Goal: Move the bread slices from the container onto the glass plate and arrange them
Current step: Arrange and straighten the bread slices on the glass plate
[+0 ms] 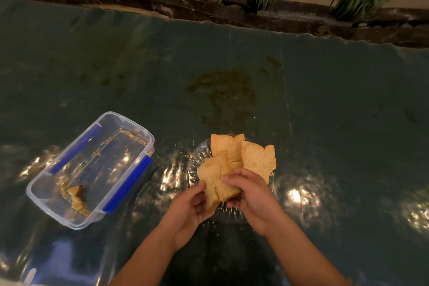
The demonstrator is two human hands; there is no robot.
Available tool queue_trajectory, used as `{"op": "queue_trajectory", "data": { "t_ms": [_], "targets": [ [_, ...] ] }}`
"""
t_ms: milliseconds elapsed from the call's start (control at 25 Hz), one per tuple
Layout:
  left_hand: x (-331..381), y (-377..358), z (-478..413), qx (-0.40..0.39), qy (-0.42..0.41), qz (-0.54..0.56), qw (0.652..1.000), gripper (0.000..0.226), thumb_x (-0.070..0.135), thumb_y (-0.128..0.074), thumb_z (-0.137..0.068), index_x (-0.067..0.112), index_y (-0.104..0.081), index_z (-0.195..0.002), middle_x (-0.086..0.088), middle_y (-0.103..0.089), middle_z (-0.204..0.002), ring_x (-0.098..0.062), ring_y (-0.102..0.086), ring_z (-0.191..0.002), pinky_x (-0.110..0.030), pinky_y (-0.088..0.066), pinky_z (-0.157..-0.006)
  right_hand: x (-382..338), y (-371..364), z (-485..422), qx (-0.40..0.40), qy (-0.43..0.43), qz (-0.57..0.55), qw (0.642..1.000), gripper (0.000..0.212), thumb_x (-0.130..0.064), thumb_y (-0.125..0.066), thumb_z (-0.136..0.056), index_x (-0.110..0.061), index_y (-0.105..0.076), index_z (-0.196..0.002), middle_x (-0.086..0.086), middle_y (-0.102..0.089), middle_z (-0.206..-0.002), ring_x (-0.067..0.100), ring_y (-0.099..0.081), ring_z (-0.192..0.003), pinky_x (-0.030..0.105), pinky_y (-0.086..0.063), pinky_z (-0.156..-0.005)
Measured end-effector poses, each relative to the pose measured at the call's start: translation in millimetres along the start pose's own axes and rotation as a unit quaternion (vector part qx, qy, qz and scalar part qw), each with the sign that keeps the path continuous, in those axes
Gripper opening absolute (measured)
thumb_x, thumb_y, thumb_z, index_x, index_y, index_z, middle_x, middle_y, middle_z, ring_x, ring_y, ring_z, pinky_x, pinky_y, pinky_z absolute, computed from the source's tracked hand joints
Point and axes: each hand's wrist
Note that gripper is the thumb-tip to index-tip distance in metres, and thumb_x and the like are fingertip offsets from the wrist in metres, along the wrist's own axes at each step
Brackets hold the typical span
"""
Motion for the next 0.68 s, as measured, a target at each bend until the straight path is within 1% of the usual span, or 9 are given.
{"op": "queue_trajectory", "data": {
  "t_ms": [80, 160, 240, 280, 360, 400, 480, 600, 680],
  "targets": [
    [6, 1, -3, -0.012, 0.005, 0.033, 0.999, 0.039, 0.034, -0.066, -0.085, 0.013, -0.065, -0.118, -0.014, -0.073, -0.114, -0.030, -0.066, -0.106, -0.044, -0.051, -0.087, -5, -1, -6, 0.001, 0.010, -0.004, 1.000, 0.010, -0.014, -0.074, -0.078, -0.014, -0.064, -0.080, 0.002, -0.071, -0.078, 0.017, -0.068, -0.072, 0.027, -0.051, -0.050],
    [17, 2, -9, 0.011, -0.022, 0.027, 0.999, 0.040, 0.026, -0.069, -0.082, 0.014, -0.064, -0.120, -0.012, -0.071, -0.118, -0.030, -0.066, -0.109, -0.043, -0.054, -0.083, -9, -1, -13, 0.024, 0.020, 0.023, 0.999, 0.010, -0.015, -0.073, -0.078, -0.016, -0.063, -0.078, 0.005, -0.069, -0.081, 0.020, -0.068, -0.075, 0.030, -0.053, -0.053],
    [31, -1, -16, 0.047, -0.057, 0.005, 0.997, 0.039, 0.014, -0.069, -0.082, 0.018, -0.064, -0.121, -0.009, -0.070, -0.118, -0.027, -0.067, -0.106, -0.038, -0.056, -0.076, -11, -1, -21, 0.072, 0.041, 0.112, 0.990, 0.010, -0.016, -0.072, -0.079, -0.015, -0.062, -0.078, 0.008, -0.068, -0.084, 0.021, -0.067, -0.076, 0.033, -0.054, -0.055],
    [36, -3, -19, 0.060, -0.071, -0.006, 0.996, 0.040, 0.009, -0.068, -0.083, 0.019, -0.064, -0.121, -0.008, -0.070, -0.117, -0.026, -0.068, -0.105, -0.037, -0.057, -0.074, -11, 0, -26, 0.101, 0.059, 0.174, 0.978, 0.011, -0.017, -0.071, -0.080, -0.014, -0.061, -0.080, 0.009, -0.069, -0.084, 0.021, -0.067, -0.076, 0.036, -0.055, -0.057],
    [46, -5, -26, 0.079, -0.102, -0.042, 0.991, 0.043, 0.003, -0.067, -0.085, 0.021, -0.062, -0.123, -0.006, -0.072, -0.113, -0.023, -0.071, -0.100, -0.034, -0.058, -0.073, -8, 0, -34, 0.139, 0.092, 0.274, 0.947, 0.011, -0.019, -0.070, -0.080, -0.015, -0.060, -0.083, 0.008, -0.069, -0.085, 0.025, -0.067, -0.079, 0.045, -0.057, -0.069],
    [49, -5, -30, 0.086, -0.118, -0.060, 0.987, 0.045, 0.002, -0.067, -0.085, 0.022, -0.061, -0.124, -0.005, -0.072, -0.111, -0.021, -0.072, -0.098, -0.033, -0.059, -0.073, -6, -1, -37, 0.144, 0.098, 0.293, 0.940, 0.010, -0.020, -0.070, -0.081, -0.017, -0.060, -0.083, 0.006, -0.069, -0.084, 0.026, -0.066, -0.081, 0.048, -0.057, -0.073],
    [54, -5, -36, 0.096, -0.143, -0.079, 0.982, 0.046, 0.001, -0.067, -0.085, 0.020, -0.060, -0.127, -0.004, -0.073, -0.110, -0.018, -0.072, -0.097, -0.032, -0.060, -0.073, -3, -2, -43, 0.145, 0.097, 0.294, 0.940, 0.009, -0.021, -0.069, -0.081, -0.020, -0.060, -0.083, 0.002, -0.069, -0.083, 0.024, -0.067, -0.081, 0.052, -0.057, -0.076],
    [51, -3, -43, 0.117, -0.154, -0.094, 0.976, 0.045, 0.000, -0.067, -0.086, 0.019, -0.060, -0.126, 0.003, -0.076, -0.098, -0.012, -0.074, -0.088, -0.028, -0.059, -0.065, 2, -2, -53, 0.153, 0.093, 0.339, 0.924, 0.009, -0.024, -0.067, -0.083, -0.021, -0.064, -0.092, -0.002, -0.071, -0.089, 0.020, -0.068, -0.084, 0.050, -0.057, -0.078],
    [44, 0, -46, 0.141, -0.151, -0.123, 0.971, 0.046, 0.000, -0.068, -0.086, 0.019, -0.059, -0.126, 0.007, -0.077, -0.088, -0.008, -0.074, -0.079, -0.025, -0.056, -0.060, 5, -1, -58, 0.165, 0.091, 0.402, 0.896, 0.020, -0.027, -0.065, -0.085, -0.021, -0.066, -0.104, -0.003, -0.072, -0.100, 0.017, -0.067, -0.091, 0.040, -0.056, -0.082]
  ]
}}
Point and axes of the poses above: each hand's wrist, its own z-axis away from the middle knuckle, its own y-axis out of the back of the hand, x = y × z
